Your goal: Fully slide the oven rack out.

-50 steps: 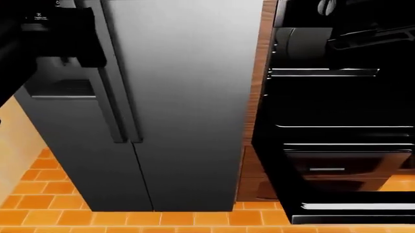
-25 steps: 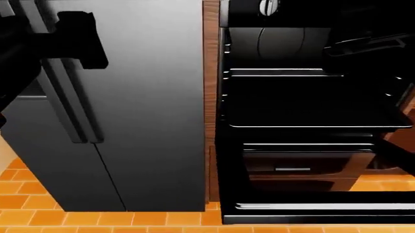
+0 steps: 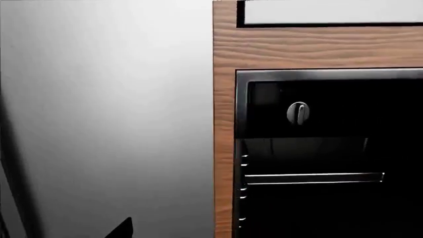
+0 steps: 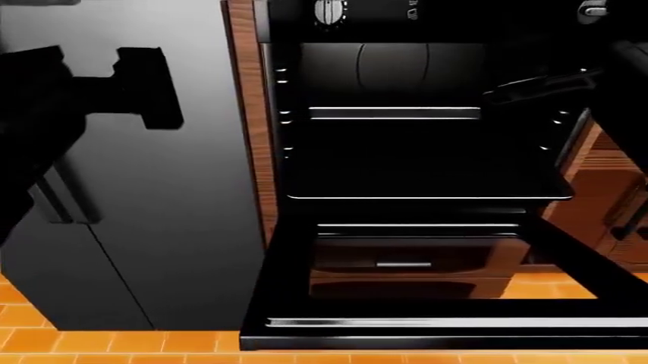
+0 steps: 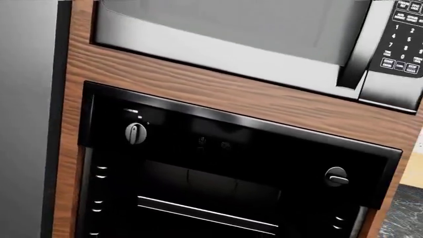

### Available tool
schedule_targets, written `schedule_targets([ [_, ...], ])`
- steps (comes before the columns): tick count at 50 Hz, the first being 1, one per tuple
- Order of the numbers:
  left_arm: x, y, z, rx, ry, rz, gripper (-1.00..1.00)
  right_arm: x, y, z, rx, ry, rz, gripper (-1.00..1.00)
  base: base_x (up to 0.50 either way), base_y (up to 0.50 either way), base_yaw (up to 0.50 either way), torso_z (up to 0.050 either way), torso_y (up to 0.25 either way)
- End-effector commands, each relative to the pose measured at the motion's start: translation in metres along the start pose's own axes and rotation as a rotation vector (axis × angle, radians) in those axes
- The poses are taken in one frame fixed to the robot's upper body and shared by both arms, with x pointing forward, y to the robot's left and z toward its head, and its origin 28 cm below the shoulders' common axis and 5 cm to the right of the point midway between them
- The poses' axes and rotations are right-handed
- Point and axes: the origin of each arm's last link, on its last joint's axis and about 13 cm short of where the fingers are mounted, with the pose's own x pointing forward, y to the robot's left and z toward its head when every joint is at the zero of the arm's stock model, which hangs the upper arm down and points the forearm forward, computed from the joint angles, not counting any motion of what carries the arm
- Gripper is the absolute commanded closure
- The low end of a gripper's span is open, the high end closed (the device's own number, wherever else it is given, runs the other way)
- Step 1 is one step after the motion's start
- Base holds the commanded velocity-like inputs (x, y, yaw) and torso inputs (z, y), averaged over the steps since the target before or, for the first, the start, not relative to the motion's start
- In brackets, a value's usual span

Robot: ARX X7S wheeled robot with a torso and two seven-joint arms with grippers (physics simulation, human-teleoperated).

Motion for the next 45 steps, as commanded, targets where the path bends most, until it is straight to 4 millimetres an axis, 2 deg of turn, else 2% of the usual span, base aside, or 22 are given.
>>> schedule_targets([
  [1, -0.0001, -0.0012, -0.0050, 0.010, 0.009, -0.008, -1.00, 0.0015, 0.0007, -0.0040, -0.004, 0.014, 0.001, -1.00, 0.00, -0.50, 0.00, 0.000, 0.000],
  [35, 0.0022, -0.0039, -0.0099, 0.008, 0.029, -0.013, -1.00, 0.0023, 0.0018, -0.0073, 0.000, 0.026, 0.002, -1.00, 0.00, -0.50, 0.00, 0.000, 0.000],
  [45, 0.0014, -0.0034, -0.0104, 0.011, 0.029, -0.004, -1.00, 0.0058, 0.0016, -0.0109, 0.023, 0.058, -0.022, -1.00, 0.00, -0.04, 0.00, 0.000, 0.000],
])
